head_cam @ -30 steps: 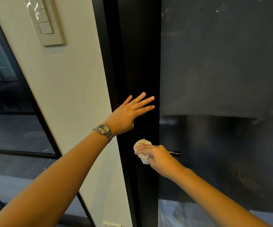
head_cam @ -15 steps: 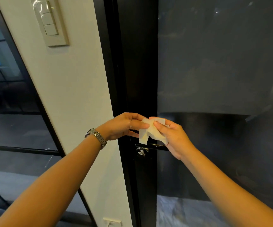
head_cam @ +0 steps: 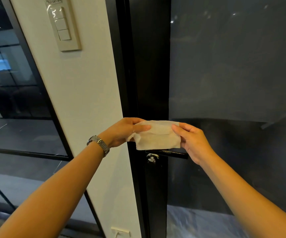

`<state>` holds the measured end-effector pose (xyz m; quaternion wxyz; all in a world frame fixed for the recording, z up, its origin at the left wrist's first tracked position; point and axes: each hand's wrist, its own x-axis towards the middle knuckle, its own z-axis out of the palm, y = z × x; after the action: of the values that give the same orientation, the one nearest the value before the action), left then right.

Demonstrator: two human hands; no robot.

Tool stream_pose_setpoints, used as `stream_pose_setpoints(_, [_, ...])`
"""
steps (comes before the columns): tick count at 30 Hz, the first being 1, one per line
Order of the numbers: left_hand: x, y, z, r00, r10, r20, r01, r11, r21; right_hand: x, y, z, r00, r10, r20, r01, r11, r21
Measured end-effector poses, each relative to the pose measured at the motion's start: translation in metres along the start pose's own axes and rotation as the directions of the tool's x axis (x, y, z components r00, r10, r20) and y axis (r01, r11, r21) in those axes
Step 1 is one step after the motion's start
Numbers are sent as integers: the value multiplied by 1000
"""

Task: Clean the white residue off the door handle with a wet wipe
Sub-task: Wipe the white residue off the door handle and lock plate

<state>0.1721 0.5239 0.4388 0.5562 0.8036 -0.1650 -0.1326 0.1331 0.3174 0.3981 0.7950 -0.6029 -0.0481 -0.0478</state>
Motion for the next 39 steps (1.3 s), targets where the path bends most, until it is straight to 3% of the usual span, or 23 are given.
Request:
stream_pose_setpoints(5, [-10, 1, -7, 994, -5, 110, -38, 920, 390, -4, -1, -9, 985, 123, 125, -94, 972, -215])
stream_pose_setpoints(9, [-6, -2, 2, 995, 101, 11, -88, 801, 592, -4, 2, -10, 958, 183, 219, -104, 939, -328])
stream_pose_setpoints(14, [-3, -5, 3, 997, 81, 4, -69, 816, 574, 0, 5, -7, 975, 117, 188, -41, 929, -368])
stream_pose_setpoints(18, [3, -5, 3, 961, 164, -224, 10, 785, 619, 7, 11, -10, 997, 45, 66, -11, 896, -445])
stream_pose_setpoints(20, [5, -2, 2, 962, 104, -252, 27, 883, 468, 11, 19, -9, 997, -62, 37, 72, 778, -624])
stream_pose_setpoints(22, [3, 5, -1, 964, -76, -256, 115, 983, 140, 11, 28, -6, 987, -115, 110, 156, 573, -805])
stream_pose_setpoints(25, [3, 11, -7, 916, -190, -354, 147, 978, -145, 11, 43, 0, 963, -13, 268, 266, 161, -950])
stream_pose_setpoints(27, [5, 12, -9, 876, -128, -464, 56, 984, -167, 11, 52, 1, 951, 18, 310, 310, 26, -951])
stream_pose_setpoints(30, [9, 9, -4, 751, 202, -628, -115, 977, 178, 13, 63, 2, 938, -28, 345, 344, -43, -938])
stream_pose_setpoints(32, [15, 6, 5, 689, 421, -591, -192, 891, 411, 14, 66, 2, 932, -56, 357, 352, -89, -932])
stream_pose_setpoints(34, [28, -7, 12, 731, 511, -452, -195, 791, 580, 15, 67, 2, 926, -77, 370, 360, -122, -925])
stream_pose_setpoints(37, [47, -39, 18, 886, 428, -179, -159, 642, 750, 17, 67, 2, 921, -78, 382, 369, -139, -919])
stream_pose_setpoints(39, [52, -51, 20, 906, 414, -88, -181, 568, 803, 19, 66, 2, 923, -65, 380, 368, -144, -918])
